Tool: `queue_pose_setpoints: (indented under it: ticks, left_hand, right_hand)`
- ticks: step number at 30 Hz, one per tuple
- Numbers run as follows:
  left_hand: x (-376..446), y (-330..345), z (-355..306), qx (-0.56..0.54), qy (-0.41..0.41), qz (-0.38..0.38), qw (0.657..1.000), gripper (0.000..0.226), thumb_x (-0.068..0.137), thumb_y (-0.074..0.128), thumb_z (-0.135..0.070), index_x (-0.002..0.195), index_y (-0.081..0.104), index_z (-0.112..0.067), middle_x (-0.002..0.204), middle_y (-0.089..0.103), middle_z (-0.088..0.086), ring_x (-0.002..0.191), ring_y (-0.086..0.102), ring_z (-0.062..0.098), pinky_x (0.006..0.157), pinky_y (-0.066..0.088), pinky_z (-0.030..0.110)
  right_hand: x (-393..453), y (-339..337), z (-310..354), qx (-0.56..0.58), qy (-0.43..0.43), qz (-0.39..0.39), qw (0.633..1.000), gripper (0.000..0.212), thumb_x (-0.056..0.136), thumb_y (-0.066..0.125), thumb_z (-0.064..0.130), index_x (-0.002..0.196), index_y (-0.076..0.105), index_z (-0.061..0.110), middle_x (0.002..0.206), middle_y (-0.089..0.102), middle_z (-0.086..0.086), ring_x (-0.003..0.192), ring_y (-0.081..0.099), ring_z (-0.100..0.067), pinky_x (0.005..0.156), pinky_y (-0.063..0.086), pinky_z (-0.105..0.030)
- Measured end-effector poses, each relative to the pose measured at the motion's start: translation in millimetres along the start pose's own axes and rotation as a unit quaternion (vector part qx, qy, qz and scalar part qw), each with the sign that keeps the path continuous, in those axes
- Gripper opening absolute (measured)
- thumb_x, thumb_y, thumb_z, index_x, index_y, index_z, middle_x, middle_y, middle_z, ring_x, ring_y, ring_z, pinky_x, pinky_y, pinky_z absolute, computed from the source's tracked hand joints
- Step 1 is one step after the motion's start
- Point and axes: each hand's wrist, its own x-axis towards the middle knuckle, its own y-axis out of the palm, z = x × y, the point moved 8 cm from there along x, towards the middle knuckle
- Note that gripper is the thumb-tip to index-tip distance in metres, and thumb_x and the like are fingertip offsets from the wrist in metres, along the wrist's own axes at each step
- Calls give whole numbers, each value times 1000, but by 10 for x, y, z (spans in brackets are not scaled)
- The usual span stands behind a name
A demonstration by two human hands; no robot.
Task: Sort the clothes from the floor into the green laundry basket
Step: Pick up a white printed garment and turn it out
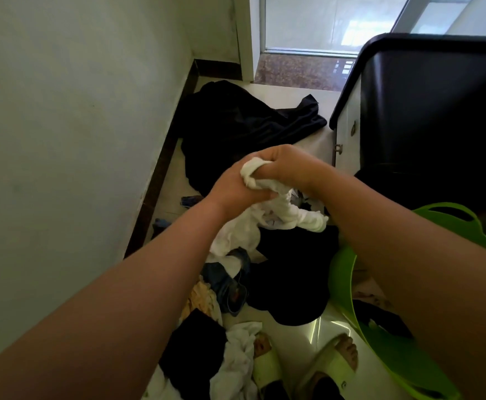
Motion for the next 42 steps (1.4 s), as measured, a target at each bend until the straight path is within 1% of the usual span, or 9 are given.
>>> queue_pose_setpoints:
  ticks: [2, 5, 11, 17, 23, 30, 35, 39, 42]
  left_hand:
    - [-24, -23, -45, -77, -21, -35, 996, 38, 82, 74, -24, 117, 60, -21, 94, 63, -10, 88, 60, 6, 73, 48, 18]
    - [-65, -104, 23, -164, -60, -49, 983, 22, 86, 70, -29, 106, 66, -20, 92, 68, -6, 90, 64, 11, 77, 54, 27]
    - [-151, -113, -31, -227, -88, 34, 969, 20, 84, 71, -31, 101, 68, -20, 108, 71, 6, 104, 66, 23, 92, 54, 41]
    - [-148, -520, 55, -326, -84, -63, 939, 30, 88, 66, -37, 111, 65, -17, 115, 69, 8, 108, 65, 23, 97, 51, 43]
    - [-217, -895, 418, -385, -87, -162, 904, 49, 80, 72, -44, 119, 64, -15, 118, 69, 5, 110, 65, 23, 94, 53, 44]
    - [-287, -799, 690, -394, -157, -245, 872, 49, 95, 43, -56, 121, 57, -17, 115, 66, 6, 109, 63, 25, 83, 56, 40]
    - [-183, -502, 391, -361, -177, -139, 905, 74, 93, 18, -68, 127, 59, -17, 121, 63, 23, 107, 54, 42, 67, 59, 38]
    - [-93, -555, 166, -238, -135, -99, 957, 47, 89, 47, -59, 114, 60, -21, 121, 64, 15, 117, 58, 39, 90, 53, 48]
    - [-3, -554, -54, -119, -45, -57, 990, 24, 95, 55, -38, 111, 62, -21, 111, 68, 6, 104, 64, 24, 94, 52, 46]
  right_hand:
    - [-26, -46, 8, 56, -13, -8, 998, 19, 82, 70, 32, 95, 72, 18, 91, 71, -4, 85, 66, -19, 85, 54, -38]
    - [-97, -65, -138, 130, -19, 26, 991, 40, 80, 73, 37, 116, 64, 23, 112, 69, -3, 105, 65, -19, 95, 52, -36]
    - [-222, 366, -572, -114, 65, 166, 977, 64, 75, 80, 33, 133, 51, 28, 130, 58, 7, 118, 53, -15, 109, 40, -39]
    - [-375, 540, -1000, -277, 181, 244, 912, 106, 51, 79, 61, 143, 39, 30, 141, 49, 4, 126, 49, -23, 111, 35, -46]
    - [-410, 146, -1152, -18, 204, 16, 979, 44, 83, 68, 32, 123, 58, 19, 116, 63, -2, 102, 61, -22, 90, 52, -38]
    - [-358, -226, -966, 144, 175, -175, 958, 38, 93, 53, 37, 128, 53, 23, 112, 62, -3, 102, 60, -27, 90, 53, -47]
    - [-233, -299, -648, 74, 139, -199, 967, 35, 95, 50, 37, 124, 57, 19, 100, 61, -1, 97, 59, -24, 92, 51, -43]
    - [-234, -500, -755, -70, 218, -221, 948, 32, 93, 53, 28, 122, 55, 15, 117, 60, -10, 101, 57, -29, 85, 50, -40]
    - [-180, -400, -639, -143, 168, -146, 964, 90, 75, 77, 38, 148, 25, 27, 149, 36, -10, 132, 39, -33, 107, 38, -50]
